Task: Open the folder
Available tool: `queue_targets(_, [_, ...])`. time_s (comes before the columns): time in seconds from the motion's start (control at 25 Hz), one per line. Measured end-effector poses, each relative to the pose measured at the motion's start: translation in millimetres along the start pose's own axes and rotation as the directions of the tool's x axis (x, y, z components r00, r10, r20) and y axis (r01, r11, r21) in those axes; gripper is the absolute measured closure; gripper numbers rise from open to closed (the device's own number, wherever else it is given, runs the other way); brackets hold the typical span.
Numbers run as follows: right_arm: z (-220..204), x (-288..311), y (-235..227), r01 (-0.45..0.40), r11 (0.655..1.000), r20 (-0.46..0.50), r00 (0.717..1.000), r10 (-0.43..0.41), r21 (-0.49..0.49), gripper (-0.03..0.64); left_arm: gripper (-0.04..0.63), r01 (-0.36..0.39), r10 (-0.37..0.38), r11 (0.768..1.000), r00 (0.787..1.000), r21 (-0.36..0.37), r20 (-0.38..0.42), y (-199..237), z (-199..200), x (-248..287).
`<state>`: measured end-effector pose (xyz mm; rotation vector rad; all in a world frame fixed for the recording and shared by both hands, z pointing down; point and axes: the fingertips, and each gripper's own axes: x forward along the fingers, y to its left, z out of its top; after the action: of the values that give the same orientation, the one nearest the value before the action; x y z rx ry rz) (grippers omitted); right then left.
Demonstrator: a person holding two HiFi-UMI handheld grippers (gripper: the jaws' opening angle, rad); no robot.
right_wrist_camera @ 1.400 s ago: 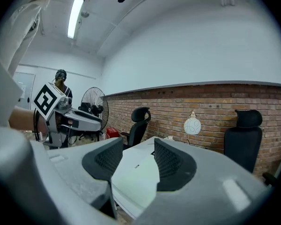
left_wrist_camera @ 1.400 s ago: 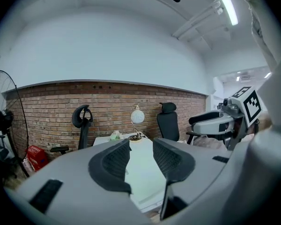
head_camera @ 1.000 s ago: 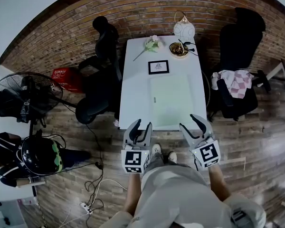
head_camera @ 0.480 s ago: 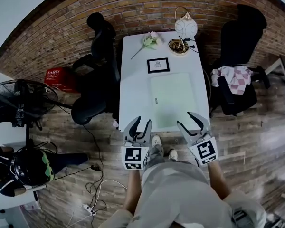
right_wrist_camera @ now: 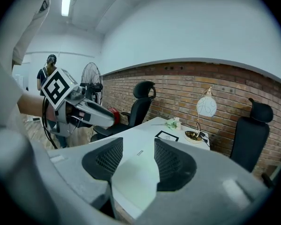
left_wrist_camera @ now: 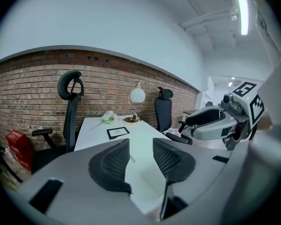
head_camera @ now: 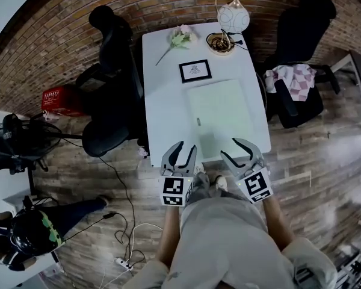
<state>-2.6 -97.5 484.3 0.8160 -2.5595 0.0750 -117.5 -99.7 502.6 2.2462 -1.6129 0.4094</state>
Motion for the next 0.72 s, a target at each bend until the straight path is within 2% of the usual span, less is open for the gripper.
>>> queue_targets(0.32, [-27,27,8,0.004,1.0,-0.09,0.996,-0.005,-0.006,0.407,0.439,0.08,-0.081,0.997,0.994,-0.012,-0.069,9,-28,31])
queue_targets(0.72, [-63,54,19,-0.014,0.997,-0.207,0.978,-0.001,-0.071,0.407,0.44,0.146,-0.149,0.989,0.978,-0.027,-0.145,18,-64,57])
